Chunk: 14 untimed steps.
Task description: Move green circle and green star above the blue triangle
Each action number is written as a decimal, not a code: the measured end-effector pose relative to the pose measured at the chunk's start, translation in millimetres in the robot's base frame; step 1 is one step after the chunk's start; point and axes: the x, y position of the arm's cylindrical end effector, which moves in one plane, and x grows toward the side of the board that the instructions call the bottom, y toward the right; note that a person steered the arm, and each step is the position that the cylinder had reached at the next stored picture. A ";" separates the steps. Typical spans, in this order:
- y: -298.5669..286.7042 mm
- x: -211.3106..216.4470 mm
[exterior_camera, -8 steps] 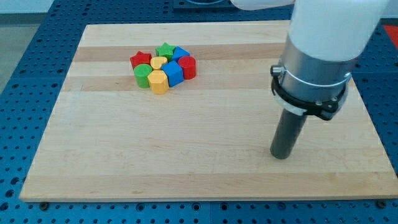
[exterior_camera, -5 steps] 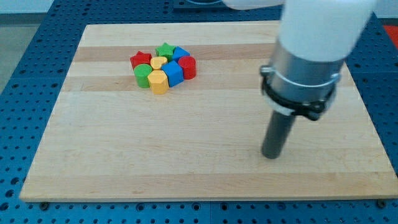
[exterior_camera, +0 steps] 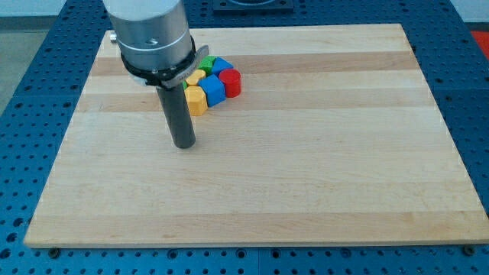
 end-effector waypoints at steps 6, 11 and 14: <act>-28.4 -109.2; 12.3 -172.8; 29.6 -184.9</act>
